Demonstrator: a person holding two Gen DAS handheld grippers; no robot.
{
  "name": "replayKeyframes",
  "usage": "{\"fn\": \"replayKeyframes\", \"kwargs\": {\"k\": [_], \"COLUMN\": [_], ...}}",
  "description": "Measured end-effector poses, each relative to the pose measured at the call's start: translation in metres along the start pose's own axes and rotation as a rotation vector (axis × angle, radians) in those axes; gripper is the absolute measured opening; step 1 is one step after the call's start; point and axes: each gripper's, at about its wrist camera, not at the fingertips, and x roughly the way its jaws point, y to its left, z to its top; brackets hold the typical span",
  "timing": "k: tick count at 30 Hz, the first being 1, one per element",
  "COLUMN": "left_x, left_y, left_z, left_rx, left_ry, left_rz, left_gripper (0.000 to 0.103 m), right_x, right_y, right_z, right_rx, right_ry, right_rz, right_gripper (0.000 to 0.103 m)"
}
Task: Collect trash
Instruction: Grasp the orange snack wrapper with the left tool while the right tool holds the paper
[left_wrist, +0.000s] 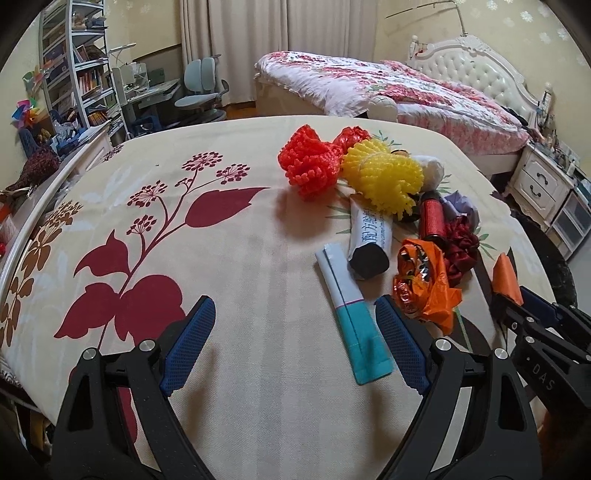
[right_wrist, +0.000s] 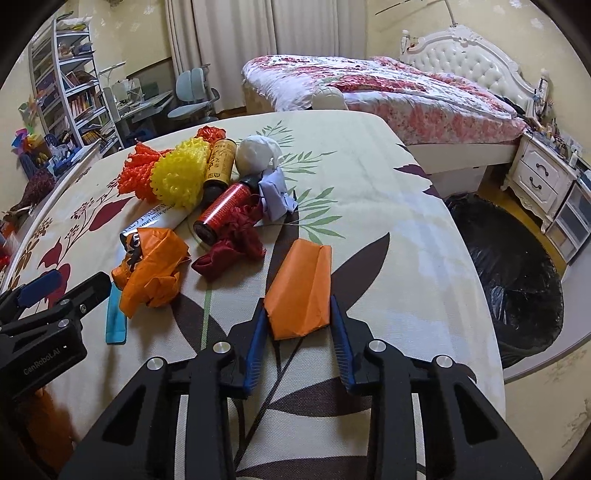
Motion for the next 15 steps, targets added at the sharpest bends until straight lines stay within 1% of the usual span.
{"fn": "replayKeyframes", "kwargs": {"k": [5, 10, 15], "left_x": [-0.008, -0.007, -0.002], "left_y": [-0.015, -0.030, -0.044], "left_z": [0.000, -0.002, -0.001], "left_rx": [0.029, 0.059, 0.087], "left_ry": [-0.018, -0.009, -0.005], "left_rz": [-0.024, -0.048, -0.056], "left_gripper": [0.086, 0.086, 0.086], "right_x": [-0.004, -0.008, -0.010], "right_y": [-0.010, -0.023, -0.033], "right_z": [-0.001, -0.002, -0.005], "right_rx": [0.021, 0.048, 0.070], "right_ry": [-0.015, -0.026, -0.030], "right_rz": [-0.003, -0.005, 0.002], "right_gripper": [0.034, 0.034, 0.034]}}
